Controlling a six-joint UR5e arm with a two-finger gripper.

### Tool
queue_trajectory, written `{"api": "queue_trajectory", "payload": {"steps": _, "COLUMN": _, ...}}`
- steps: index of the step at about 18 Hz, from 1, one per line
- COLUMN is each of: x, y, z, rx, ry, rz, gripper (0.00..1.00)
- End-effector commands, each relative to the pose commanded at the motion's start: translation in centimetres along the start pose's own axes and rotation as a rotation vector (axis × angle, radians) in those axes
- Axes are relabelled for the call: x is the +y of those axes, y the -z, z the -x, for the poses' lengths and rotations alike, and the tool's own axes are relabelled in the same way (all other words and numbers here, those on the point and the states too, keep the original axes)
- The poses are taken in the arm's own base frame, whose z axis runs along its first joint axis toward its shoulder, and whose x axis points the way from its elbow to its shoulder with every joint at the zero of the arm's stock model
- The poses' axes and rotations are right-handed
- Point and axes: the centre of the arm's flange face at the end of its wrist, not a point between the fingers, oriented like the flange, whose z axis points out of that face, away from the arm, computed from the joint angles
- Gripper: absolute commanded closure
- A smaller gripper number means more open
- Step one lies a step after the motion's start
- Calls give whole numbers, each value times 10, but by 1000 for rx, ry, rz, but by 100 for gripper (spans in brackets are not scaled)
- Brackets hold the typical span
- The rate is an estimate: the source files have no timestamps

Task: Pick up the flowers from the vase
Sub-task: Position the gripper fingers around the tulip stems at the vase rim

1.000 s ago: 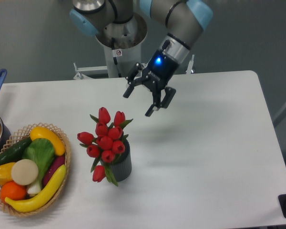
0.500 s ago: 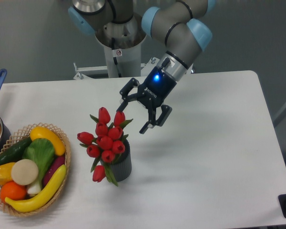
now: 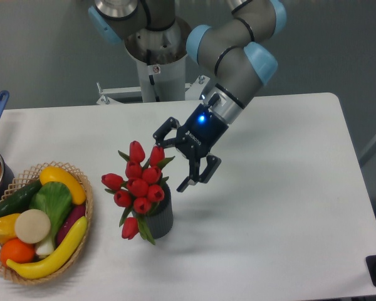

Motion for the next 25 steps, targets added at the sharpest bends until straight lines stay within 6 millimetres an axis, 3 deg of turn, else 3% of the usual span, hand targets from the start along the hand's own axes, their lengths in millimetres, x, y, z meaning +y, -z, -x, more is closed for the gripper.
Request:
{"api": "queue_trajectory", "payload": {"steps": 16, "x": -6, "y": -36, "z": 0, "rx": 62, "ry": -8, "rz": 1, "gripper": 0}}
{"api": "queue_trajectory", "payload": {"steps": 19, "x": -8, "y": -34, "z": 2, "rx": 58, "ry": -4, "rz": 5, "gripper": 22}}
{"api": "queue_trajectory", "payload": {"steps": 22, "x": -11, "y": -32, "z": 5, "rx": 53, "ry": -9, "rz": 4, "gripper": 34}}
{"api": "queue_trajectory", "payload": {"steps": 23, "x": -12, "y": -32, "z": 5, "rx": 51, "ry": -8, "rz": 4, "gripper": 42}}
{"api": "queue_trajectory", "payload": {"steps": 25, "x": -12, "y": -32, "z": 6, "rx": 51, "ry": -5, "rz": 4, "gripper": 47}}
